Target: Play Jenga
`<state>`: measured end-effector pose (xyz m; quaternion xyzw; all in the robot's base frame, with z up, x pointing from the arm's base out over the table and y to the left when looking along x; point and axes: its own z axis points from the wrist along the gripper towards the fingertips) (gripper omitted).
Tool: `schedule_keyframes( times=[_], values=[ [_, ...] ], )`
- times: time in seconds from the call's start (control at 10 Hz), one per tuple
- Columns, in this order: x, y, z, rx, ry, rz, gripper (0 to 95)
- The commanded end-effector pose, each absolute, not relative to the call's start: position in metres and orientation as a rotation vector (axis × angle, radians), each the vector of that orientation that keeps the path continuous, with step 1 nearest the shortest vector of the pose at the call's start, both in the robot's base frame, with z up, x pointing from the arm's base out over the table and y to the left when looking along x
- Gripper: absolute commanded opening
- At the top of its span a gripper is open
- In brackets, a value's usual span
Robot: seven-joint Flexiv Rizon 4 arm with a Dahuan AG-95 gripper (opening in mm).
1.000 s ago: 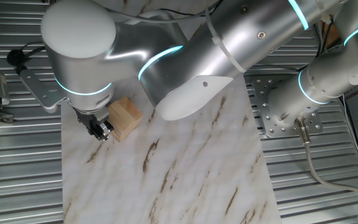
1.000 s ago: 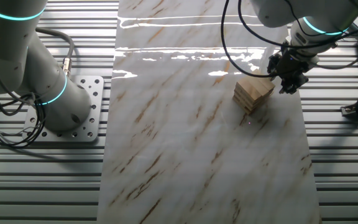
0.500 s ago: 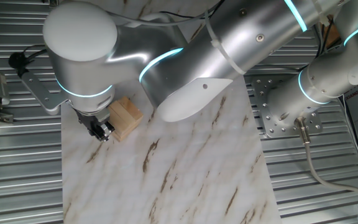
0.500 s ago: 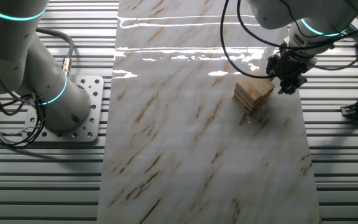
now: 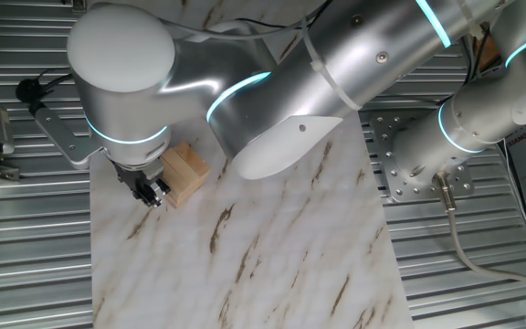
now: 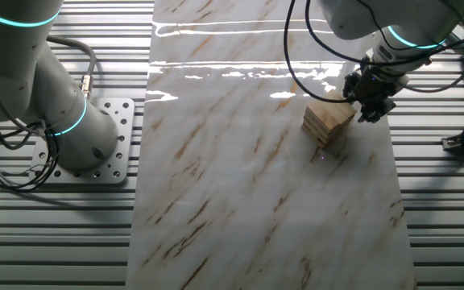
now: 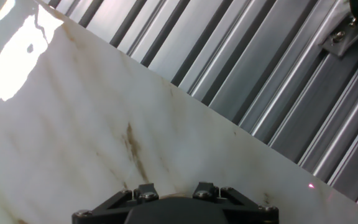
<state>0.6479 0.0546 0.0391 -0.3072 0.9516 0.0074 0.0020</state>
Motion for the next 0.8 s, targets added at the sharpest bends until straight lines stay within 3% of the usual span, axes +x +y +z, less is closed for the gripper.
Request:
schedule_keyframes(
  times=[0.1,0.3,0.4,0.8],
  values=[
    [0.647,0.0544,0.038,-0.963,2.982,0.02,19.0],
    [0.6468,0.0547,0.0376,-0.962,2.981,0.024,19.0],
    [0.6468,0.0549,0.0375,-0.962,2.979,0.022,38.0],
    [0.6468,0.0549,0.0374,-0.971,2.974,0.025,38.0]
  ],
)
